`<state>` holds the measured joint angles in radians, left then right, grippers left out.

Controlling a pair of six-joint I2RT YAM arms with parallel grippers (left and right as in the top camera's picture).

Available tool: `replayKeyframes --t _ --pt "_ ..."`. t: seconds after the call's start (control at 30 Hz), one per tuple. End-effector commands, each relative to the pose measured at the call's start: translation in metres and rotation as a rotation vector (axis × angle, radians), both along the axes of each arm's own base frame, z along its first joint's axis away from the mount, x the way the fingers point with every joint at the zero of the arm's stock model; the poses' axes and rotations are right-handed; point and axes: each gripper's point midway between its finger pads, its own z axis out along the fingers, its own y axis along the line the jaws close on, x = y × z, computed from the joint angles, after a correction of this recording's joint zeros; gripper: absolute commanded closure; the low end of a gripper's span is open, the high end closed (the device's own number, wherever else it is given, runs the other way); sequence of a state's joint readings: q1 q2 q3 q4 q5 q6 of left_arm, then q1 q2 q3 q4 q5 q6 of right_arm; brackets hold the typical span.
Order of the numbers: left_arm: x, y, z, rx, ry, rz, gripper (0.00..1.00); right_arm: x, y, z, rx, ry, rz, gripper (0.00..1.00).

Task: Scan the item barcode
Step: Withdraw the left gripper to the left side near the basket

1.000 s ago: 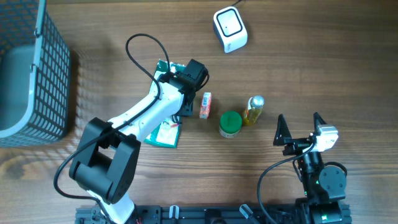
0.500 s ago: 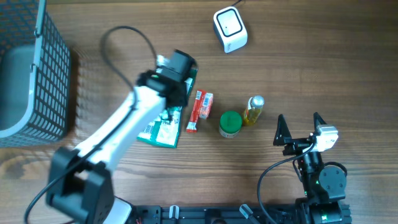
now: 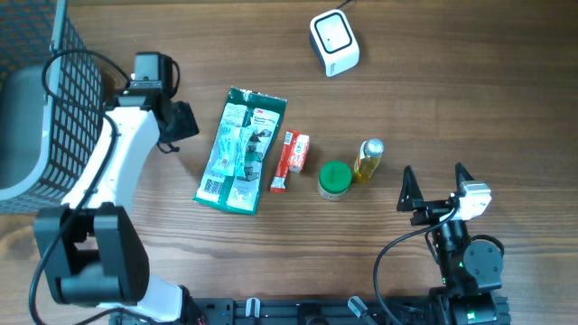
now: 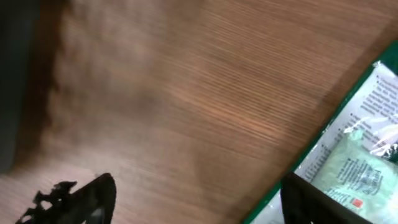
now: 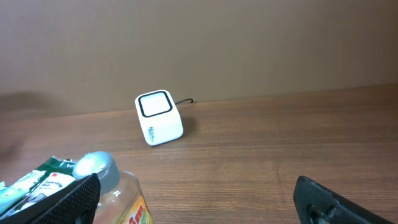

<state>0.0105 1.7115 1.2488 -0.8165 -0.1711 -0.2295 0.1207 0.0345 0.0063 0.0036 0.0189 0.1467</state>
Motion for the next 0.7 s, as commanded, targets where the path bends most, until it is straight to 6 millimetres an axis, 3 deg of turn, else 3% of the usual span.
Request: replayKeyframes --t 0.0,0.1,0.3,0.33,0.4,0.67 --pt "0.004 -0.014 -0.019 -0.157 0.018 -0.146 0.14 0.000 0.001 0.000 0.014 -0.002 0.010 0.00" --pt "0.010 -0.005 -0.015 -0.260 -0.033 -0.112 0.13 0.000 0.002 0.000 0.014 -0.002 0.010 0.00" --pt "0.009 0.028 -0.014 -0.263 -0.057 -0.025 0.09 0.000 0.002 0.000 0.014 -0.002 0.010 0.00" --pt "0.009 0.035 -0.014 -0.262 -0.062 -0.009 0.00 0.000 0.001 0.000 0.014 -0.002 0.010 0.00" --pt "0.007 0.044 -0.014 -0.259 -0.064 0.016 0.00 0.000 0.001 0.000 0.014 -0.002 0.010 0.00" --pt "0.005 0.053 -0.014 -0.258 -0.067 0.039 0.00 0.000 0.002 0.000 0.014 -0.002 0.010 0.00"
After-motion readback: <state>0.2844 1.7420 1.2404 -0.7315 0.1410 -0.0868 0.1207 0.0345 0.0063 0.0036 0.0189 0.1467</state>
